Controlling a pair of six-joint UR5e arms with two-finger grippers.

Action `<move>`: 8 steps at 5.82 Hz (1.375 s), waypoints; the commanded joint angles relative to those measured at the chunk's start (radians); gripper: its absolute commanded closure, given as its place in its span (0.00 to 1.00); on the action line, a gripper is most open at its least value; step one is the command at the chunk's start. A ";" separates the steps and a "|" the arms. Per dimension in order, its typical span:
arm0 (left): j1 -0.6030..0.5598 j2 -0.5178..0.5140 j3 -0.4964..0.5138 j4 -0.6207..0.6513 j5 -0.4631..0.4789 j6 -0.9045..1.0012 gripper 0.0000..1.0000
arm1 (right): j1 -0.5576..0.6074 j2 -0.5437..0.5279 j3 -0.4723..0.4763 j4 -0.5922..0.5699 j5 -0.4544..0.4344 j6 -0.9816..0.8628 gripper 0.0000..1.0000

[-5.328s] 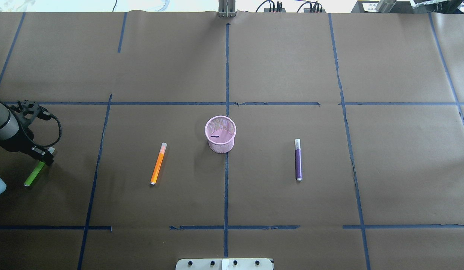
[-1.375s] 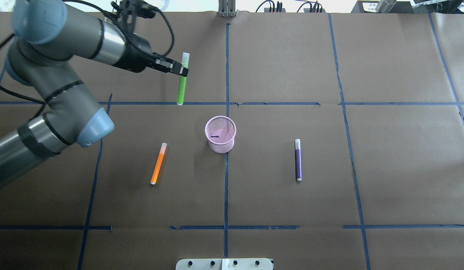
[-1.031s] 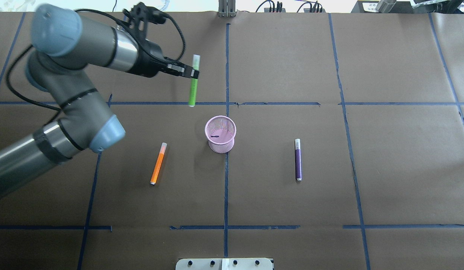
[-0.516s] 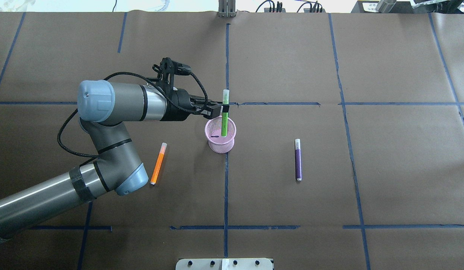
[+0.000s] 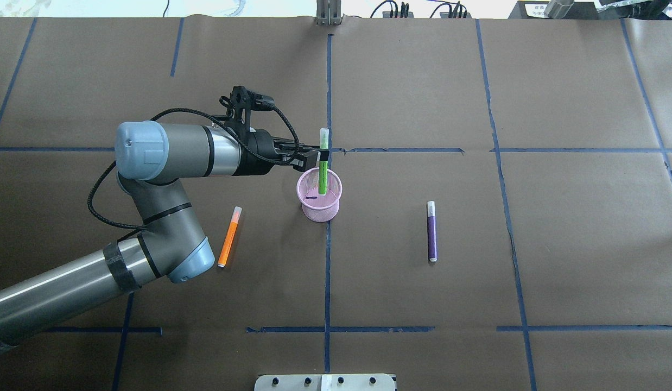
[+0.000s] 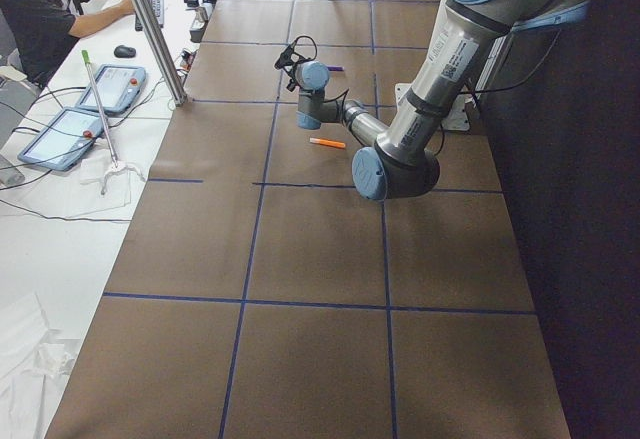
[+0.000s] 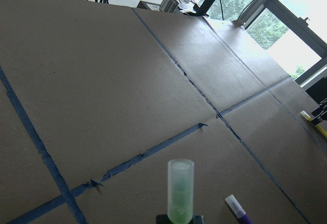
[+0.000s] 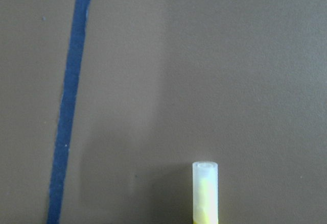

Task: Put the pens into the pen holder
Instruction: 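Lower the green marker into the cup and open the left gripper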

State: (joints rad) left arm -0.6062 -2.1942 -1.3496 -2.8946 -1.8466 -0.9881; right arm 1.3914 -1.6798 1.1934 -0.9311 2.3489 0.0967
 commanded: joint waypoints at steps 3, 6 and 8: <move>-0.004 -0.004 0.017 -0.014 0.001 -0.003 0.00 | 0.000 -0.004 0.002 0.000 0.003 0.003 0.00; -0.042 -0.007 0.007 0.000 0.000 -0.123 0.00 | -0.002 -0.004 0.000 0.000 0.004 0.011 0.00; -0.131 -0.007 -0.031 0.169 -0.046 -0.133 0.00 | -0.002 -0.006 0.000 -0.002 0.003 0.012 0.03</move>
State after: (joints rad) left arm -0.6923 -2.2004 -1.3565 -2.8077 -1.8662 -1.1132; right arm 1.3899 -1.6855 1.1929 -0.9323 2.3526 0.1083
